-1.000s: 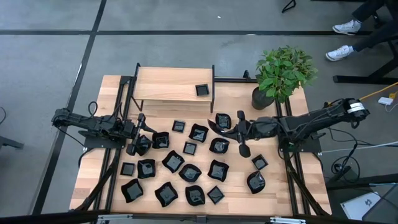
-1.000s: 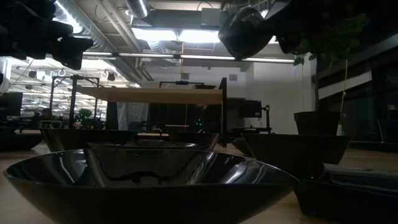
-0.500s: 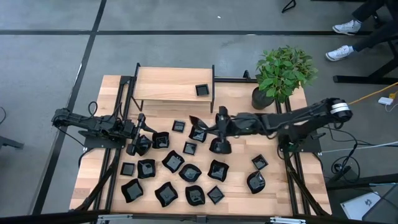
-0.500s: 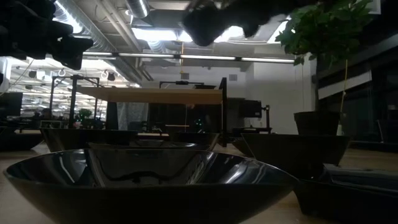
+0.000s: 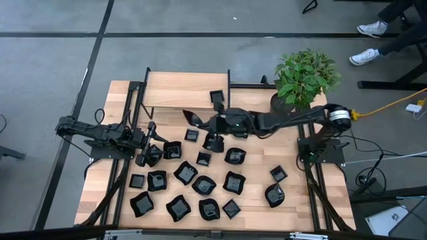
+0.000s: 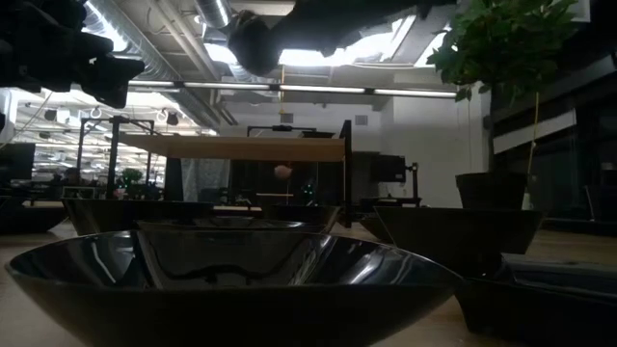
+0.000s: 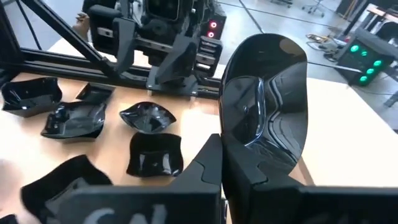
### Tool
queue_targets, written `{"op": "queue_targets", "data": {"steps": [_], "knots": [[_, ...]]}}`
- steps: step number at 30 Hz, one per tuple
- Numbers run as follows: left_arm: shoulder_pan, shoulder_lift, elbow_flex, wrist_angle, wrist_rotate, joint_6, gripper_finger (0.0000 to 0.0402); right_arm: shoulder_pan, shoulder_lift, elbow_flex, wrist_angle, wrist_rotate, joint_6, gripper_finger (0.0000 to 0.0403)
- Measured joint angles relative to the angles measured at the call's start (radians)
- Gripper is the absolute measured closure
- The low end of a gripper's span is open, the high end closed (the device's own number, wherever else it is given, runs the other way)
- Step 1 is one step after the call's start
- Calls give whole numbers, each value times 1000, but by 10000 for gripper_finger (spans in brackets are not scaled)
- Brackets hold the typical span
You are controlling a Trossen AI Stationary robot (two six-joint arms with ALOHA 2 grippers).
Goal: Pick & Place Mini shaped plates
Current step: Put the leaf shaped plate on the shelf
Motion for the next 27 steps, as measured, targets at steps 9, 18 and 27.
{"op": "queue_targets", "data": {"steps": [9,18,27], "knots": [[0,0,0,0,0,0,194,-85,128,101,1,-41,-24,398],[0,0,0,0,0,0,194,-182,163,106,-2,-41,-85,398],[0,0,0,0,0,0,194,-267,169,106,2,-41,-62,398]]}}
